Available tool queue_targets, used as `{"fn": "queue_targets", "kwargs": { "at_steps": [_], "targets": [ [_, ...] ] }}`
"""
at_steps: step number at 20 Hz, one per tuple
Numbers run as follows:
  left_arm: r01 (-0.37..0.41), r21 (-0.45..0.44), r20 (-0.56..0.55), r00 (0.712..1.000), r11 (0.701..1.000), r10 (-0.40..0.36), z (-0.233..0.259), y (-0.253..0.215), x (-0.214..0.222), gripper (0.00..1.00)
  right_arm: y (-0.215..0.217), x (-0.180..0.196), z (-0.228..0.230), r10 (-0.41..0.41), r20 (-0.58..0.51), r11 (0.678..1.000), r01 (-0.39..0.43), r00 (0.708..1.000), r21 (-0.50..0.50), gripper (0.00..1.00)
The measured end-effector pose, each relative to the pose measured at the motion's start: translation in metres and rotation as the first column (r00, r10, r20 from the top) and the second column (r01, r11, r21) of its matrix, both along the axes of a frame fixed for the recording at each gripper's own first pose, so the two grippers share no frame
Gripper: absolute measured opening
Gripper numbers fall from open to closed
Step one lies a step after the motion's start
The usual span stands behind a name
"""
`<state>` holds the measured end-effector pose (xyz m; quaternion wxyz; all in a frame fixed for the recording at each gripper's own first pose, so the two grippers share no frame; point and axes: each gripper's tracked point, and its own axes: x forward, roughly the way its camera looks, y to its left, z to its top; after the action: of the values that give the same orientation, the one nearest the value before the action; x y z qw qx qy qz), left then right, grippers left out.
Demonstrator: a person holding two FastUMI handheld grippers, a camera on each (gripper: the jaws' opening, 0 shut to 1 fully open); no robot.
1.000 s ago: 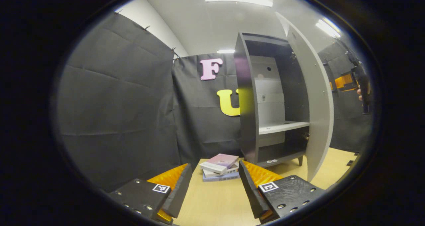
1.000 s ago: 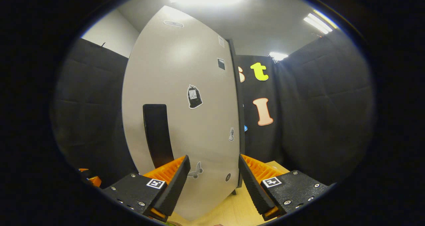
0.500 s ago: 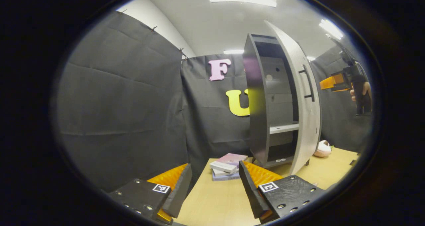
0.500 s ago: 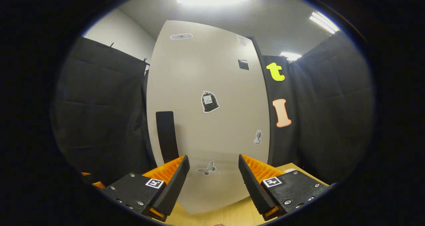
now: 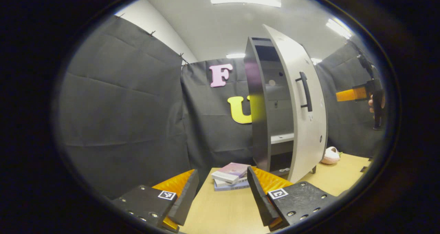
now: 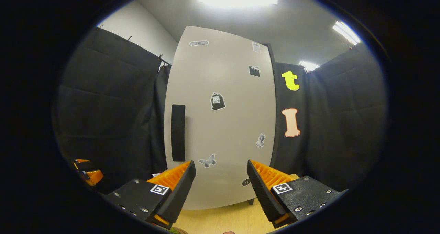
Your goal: Open the cabinet door with the right hand, grasp the bottle in the cabinet with the left hand and place it on the coaster, then close the cabinet door with the right hand.
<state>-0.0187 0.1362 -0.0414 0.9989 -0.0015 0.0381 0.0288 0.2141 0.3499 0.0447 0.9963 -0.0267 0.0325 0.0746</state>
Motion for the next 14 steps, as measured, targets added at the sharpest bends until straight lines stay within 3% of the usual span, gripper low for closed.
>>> {"fn": "queue_targets", "kwargs": {
  "at_steps": [1, 2, 5, 6, 7, 8, 9, 10, 12, 14],
  "targets": [
    [-0.002, -0.004, 0.008, 1.0, 1.0, 0.002, 0.007, -0.009, 0.001, 0.86, -0.009, -0.003, -0.001, 0.003, -0.002, 1.0, -0.003, 1.0, 0.004, 0.93],
    [-0.004, -0.007, 0.015, 1.0, 1.0, 0.005, 0.013, -0.018, 0.003, 0.81, -0.02, -0.007, -0.001, 0.01, -0.003, 1.0, -0.01, 1.0, 0.007, 0.93],
    [-0.009, -0.003, 0.025, 1.0, 1.0, 0.009, 0.03, -0.048, 0.005, 0.86, -0.061, -0.017, -0.001, -0.007, -0.001, 1.0, 0.007, 1.0, 0.001, 0.93],
    [-0.007, 0.0, 0.028, 1.0, 1.0, 0.007, 0.037, -0.058, 0.005, 0.81, -0.075, -0.02, 0.0, -0.014, 0.001, 1.0, 0.014, 1.0, 0.001, 0.93],
    [-0.006, 0.002, 0.026, 1.0, 1.0, 0.006, 0.04, -0.068, 0.005, 0.86, -0.088, -0.023, 0.0, -0.019, 0.004, 1.0, 0.019, 1.0, 0.003, 0.93],
    [-0.009, 0.002, 0.026, 1.0, 1.0, 0.009, 0.044, -0.077, 0.005, 0.81, -0.099, -0.025, 0.001, -0.023, 0.005, 1.0, 0.023, 1.0, 0.007, 0.93],
    [-0.009, -0.002, 0.025, 1.0, 1.0, 0.009, 0.048, -0.086, 0.007, 0.86, -0.111, -0.027, 0.001, -0.027, 0.006, 1.0, 0.027, 1.0, 0.01, 0.93],
    [-0.005, -0.009, 0.021, 1.0, 1.0, 0.005, 0.05, -0.097, 0.005, 0.81, -0.122, -0.03, 0.001, -0.035, 0.011, 0.999, 0.034, 0.999, 0.014, 0.93],
    [0.007, -0.013, 0.018, 1.0, 1.0, -0.007, 0.056, -0.116, 0.004, 0.81, -0.14, -0.038, -0.002, -0.04, 0.015, 0.999, 0.04, 0.999, 0.023, 0.93],
    [0.011, 0.004, 0.024, 1.0, 1.0, -0.011, 0.066, -0.13, 0.002, 0.86, -0.155, -0.043, -0.008, -0.041, 0.008, 0.999, 0.04, 0.999, 0.025, 0.93]
  ]
}}
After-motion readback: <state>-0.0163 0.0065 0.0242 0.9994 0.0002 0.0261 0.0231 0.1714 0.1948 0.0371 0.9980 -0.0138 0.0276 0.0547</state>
